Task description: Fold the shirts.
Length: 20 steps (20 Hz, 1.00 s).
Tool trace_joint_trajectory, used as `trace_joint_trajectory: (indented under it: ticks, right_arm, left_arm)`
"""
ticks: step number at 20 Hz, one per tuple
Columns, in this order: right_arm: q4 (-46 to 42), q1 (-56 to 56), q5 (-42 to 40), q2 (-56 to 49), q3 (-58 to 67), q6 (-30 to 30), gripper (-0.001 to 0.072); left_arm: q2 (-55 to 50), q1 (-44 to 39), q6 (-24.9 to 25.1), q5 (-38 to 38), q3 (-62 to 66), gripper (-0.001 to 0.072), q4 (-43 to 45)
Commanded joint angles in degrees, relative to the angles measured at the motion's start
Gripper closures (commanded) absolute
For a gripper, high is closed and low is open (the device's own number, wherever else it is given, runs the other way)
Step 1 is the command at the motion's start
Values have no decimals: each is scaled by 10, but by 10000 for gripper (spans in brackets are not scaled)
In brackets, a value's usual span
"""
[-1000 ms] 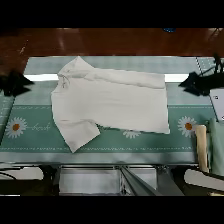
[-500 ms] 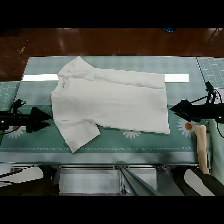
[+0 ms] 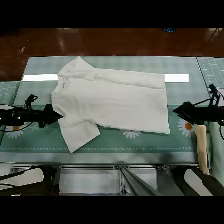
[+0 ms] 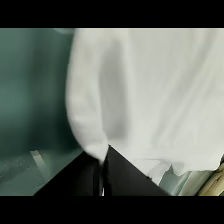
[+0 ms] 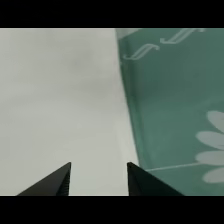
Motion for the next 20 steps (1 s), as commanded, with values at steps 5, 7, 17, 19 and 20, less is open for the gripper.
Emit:
trace_joint_trajectory:
  ticks: [5, 7, 17, 19, 20]
  right_arm:
    - [-28, -68, 80, 1, -106, 15, 299]
    - [10, -68, 68, 0, -136, -2, 298]
    - [132, 29, -79, -83, -142, 1, 313]
    - [194, 57, -84, -122, -106, -37, 458]
    - [200, 73, -76, -140, -80, -45, 579]
  left_arm:
    - [2, -14, 18, -36, 12, 689, -8]
    - [2, -16, 18, -39, 12, 689, -8]
    - [2, -25, 19, -36, 12, 689, -8]
    - [1, -24, 23, -35, 12, 689, -8]
    - [1, -25, 23, -33, 12, 689, -8]
